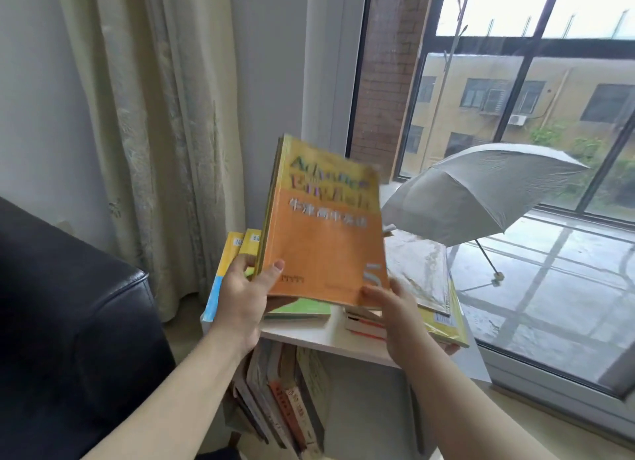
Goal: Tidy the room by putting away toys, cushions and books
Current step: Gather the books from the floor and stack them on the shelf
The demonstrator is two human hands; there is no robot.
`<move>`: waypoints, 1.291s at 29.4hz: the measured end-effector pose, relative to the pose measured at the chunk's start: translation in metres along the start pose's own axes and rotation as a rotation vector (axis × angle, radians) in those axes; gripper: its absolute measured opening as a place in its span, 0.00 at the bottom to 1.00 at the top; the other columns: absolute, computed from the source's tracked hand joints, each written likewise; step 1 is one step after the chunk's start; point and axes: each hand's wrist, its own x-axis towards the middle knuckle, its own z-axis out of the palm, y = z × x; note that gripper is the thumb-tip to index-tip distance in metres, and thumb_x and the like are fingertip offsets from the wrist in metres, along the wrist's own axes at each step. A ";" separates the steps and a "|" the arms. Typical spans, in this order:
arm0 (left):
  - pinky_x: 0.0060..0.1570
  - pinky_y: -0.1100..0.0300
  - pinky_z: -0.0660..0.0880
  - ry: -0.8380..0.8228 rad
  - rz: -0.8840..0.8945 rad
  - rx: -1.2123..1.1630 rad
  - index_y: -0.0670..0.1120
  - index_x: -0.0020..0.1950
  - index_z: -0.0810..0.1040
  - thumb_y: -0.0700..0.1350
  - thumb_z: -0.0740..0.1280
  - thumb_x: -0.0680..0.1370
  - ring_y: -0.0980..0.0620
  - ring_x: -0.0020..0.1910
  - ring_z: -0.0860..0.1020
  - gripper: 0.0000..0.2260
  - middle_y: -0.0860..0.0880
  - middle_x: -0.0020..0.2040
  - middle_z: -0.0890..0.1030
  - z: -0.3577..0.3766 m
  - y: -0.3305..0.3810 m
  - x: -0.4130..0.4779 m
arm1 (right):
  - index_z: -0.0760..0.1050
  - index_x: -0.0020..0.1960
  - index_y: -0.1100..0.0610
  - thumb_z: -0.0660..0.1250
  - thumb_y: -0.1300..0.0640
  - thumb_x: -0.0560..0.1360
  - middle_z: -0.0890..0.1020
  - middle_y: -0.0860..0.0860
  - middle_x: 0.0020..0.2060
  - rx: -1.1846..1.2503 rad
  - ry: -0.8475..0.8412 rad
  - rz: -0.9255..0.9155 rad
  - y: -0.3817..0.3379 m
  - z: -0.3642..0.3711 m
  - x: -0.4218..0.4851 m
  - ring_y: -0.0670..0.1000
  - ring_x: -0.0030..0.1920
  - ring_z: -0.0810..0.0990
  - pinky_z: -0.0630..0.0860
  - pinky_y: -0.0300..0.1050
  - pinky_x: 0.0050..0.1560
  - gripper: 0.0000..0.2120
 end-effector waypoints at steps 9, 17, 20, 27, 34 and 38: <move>0.39 0.56 0.81 -0.237 -0.155 0.439 0.45 0.58 0.74 0.47 0.63 0.80 0.47 0.45 0.81 0.09 0.43 0.52 0.81 0.054 0.014 0.014 | 0.71 0.56 0.53 0.67 0.58 0.75 0.80 0.55 0.49 -0.101 0.362 -0.081 -0.040 -0.039 -0.003 0.55 0.47 0.81 0.80 0.52 0.43 0.11; 0.61 0.53 0.70 0.003 -0.146 1.460 0.50 0.64 0.73 0.44 0.55 0.79 0.43 0.63 0.71 0.15 0.46 0.64 0.74 0.004 -0.039 0.043 | 0.69 0.65 0.43 0.53 0.48 0.80 0.70 0.42 0.68 -1.387 0.154 -0.263 0.001 -0.050 -0.007 0.52 0.71 0.61 0.55 0.50 0.70 0.16; 0.66 0.50 0.66 0.048 -0.291 1.539 0.48 0.69 0.69 0.42 0.54 0.78 0.42 0.68 0.65 0.19 0.42 0.70 0.67 -0.018 -0.043 0.060 | 0.72 0.58 0.46 0.53 0.47 0.80 0.75 0.45 0.63 -1.310 0.156 -0.249 0.004 -0.044 -0.004 0.52 0.66 0.67 0.58 0.48 0.68 0.13; 0.50 0.54 0.74 0.315 -0.404 0.733 0.38 0.53 0.73 0.38 0.68 0.75 0.40 0.53 0.77 0.09 0.39 0.52 0.78 -0.027 -0.035 0.075 | 0.69 0.60 0.48 0.52 0.45 0.80 0.73 0.47 0.64 -1.328 0.124 -0.255 0.014 -0.033 -0.002 0.53 0.69 0.65 0.58 0.49 0.72 0.14; 0.42 0.49 0.80 0.237 -0.127 0.486 0.40 0.56 0.76 0.39 0.63 0.79 0.42 0.46 0.78 0.07 0.42 0.51 0.79 0.007 -0.008 0.053 | 0.70 0.61 0.49 0.54 0.43 0.79 0.73 0.48 0.64 -1.306 0.075 -0.169 0.008 -0.039 0.000 0.52 0.67 0.67 0.61 0.49 0.70 0.15; 0.37 0.65 0.76 0.138 0.405 0.697 0.41 0.55 0.80 0.42 0.65 0.78 0.50 0.44 0.80 0.08 0.47 0.43 0.82 0.013 0.017 0.032 | 0.74 0.61 0.55 0.52 0.42 0.80 0.78 0.54 0.58 -0.479 0.048 0.009 -0.022 -0.032 -0.005 0.55 0.58 0.75 0.70 0.52 0.61 0.22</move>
